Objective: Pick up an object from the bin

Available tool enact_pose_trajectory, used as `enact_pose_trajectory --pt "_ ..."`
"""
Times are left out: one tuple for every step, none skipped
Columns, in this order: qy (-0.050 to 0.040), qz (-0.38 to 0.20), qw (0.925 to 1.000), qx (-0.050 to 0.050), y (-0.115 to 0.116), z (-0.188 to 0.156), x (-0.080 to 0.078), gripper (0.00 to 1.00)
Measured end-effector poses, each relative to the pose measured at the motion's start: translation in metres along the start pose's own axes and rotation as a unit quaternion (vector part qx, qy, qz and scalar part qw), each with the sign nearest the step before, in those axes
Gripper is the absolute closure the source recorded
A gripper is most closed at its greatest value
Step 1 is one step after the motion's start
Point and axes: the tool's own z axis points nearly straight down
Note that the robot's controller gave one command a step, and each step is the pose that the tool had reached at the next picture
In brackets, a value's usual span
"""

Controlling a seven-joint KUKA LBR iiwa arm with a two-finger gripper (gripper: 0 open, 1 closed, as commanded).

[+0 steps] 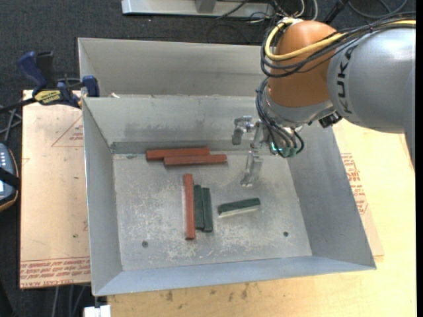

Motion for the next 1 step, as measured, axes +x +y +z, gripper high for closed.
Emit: enact_pose_trajectory --pt "-0.0015 0.0 1.0 0.0 0.0 -0.0021 -0.0006 0.0"
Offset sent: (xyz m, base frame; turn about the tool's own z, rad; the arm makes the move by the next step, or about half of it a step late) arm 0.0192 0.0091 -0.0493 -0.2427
